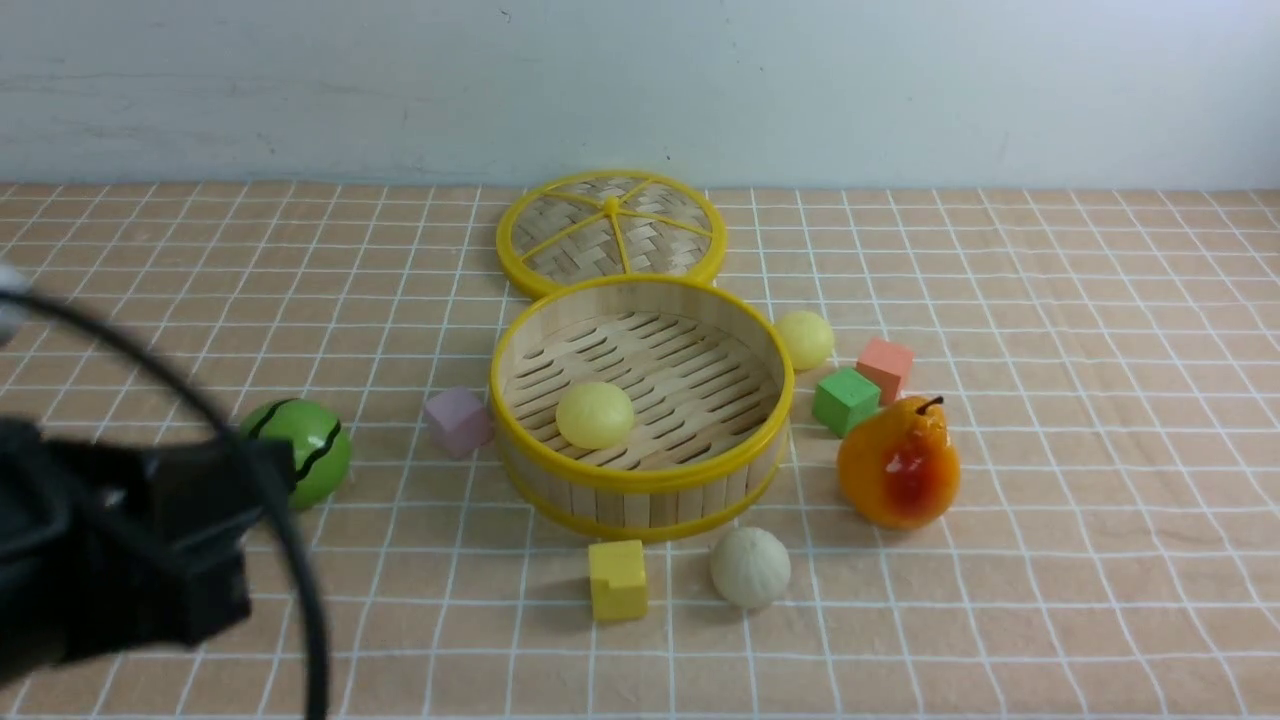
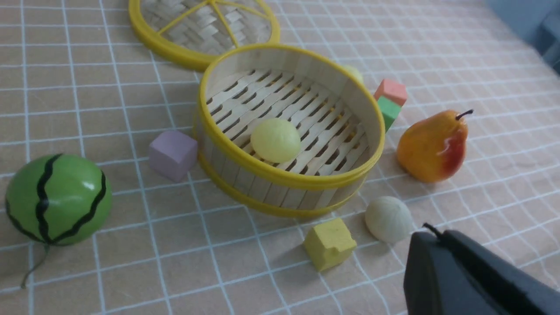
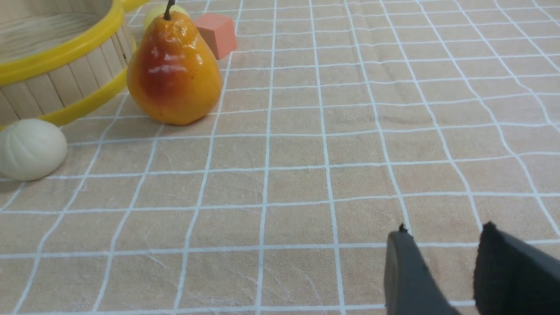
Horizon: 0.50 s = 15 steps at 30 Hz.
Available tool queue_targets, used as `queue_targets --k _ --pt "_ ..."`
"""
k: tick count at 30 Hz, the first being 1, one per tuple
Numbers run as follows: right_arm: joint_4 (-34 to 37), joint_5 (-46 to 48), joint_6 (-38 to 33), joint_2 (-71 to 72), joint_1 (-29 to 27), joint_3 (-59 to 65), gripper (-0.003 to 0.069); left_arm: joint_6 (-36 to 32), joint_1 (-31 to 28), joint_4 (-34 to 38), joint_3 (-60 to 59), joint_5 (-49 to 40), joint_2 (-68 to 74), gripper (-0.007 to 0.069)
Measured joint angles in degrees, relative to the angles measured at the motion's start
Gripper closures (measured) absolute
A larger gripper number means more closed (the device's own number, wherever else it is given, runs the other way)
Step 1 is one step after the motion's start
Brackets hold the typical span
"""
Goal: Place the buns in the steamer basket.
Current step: Use the right arm to grab a steamed stuffed bun
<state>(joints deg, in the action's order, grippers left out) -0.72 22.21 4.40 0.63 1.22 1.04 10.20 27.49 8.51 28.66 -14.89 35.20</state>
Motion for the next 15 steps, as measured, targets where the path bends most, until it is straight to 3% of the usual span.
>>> queue_targets --k 8,11,15 --pt "4.4 -4.8 3.7 0.0 0.0 0.5 0.0419 0.0 0.0 1.8 -15.7 7.8 -14.1 0.0638" --pt "15.6 -16.9 12.6 0.0 0.0 0.6 0.0419 0.0 0.0 2.0 -17.5 11.5 -15.2 0.0638" --pt "22.0 -23.6 18.7 0.0 0.0 0.2 0.0428 0.0 0.0 2.0 -17.5 14.9 -15.2 0.0638"
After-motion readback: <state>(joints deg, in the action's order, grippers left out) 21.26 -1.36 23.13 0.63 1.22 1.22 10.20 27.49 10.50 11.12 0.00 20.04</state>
